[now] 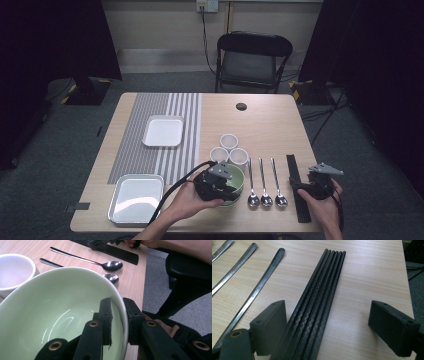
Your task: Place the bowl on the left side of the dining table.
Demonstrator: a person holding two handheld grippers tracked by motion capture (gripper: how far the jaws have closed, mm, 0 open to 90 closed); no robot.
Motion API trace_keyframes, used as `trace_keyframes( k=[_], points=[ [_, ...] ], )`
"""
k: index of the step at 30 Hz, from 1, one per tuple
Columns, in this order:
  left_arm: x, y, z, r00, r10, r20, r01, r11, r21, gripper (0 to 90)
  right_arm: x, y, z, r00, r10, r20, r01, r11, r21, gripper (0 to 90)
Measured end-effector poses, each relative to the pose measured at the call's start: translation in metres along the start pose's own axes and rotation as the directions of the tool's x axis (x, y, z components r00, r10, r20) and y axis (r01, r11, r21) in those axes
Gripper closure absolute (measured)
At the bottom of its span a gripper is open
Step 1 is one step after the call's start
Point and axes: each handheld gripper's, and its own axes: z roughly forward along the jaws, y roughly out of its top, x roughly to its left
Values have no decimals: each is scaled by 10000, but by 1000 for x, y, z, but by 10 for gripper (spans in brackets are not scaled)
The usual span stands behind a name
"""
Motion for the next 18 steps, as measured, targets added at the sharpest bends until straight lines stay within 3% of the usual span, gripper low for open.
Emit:
trace_keyframes(
  k=[4, 5, 8, 11, 18],
  points=[
    [-2, 3, 0, 10000, 28, -80, -26, 9998, 215, 792, 0, 0, 0, 10000, -3, 16, 3, 10000, 0, 142],
    [-4, 5, 0, 9995, 153, -263, -143, 9991, 392, 796, 0, 0, 0, 10000, -12, 4, 12, 10000, -7, 142],
    [-3, 3, -3, 9992, 204, -348, -194, 9993, 314, 829, 0, 0, 0, 10000, -8, 5, 8, 10000, -6, 141],
    [1, 1, -5, 10000, -28, -59, 28, 10000, 47, 835, 0, 0, 0, 10000, 1, 3, -1, 10000, 0, 142],
    [3, -1, -7, 9996, -225, 164, 229, 9995, -231, 836, 0, 0, 0, 10000, 7, 5, -7, 10000, 2, 141]
  ],
)
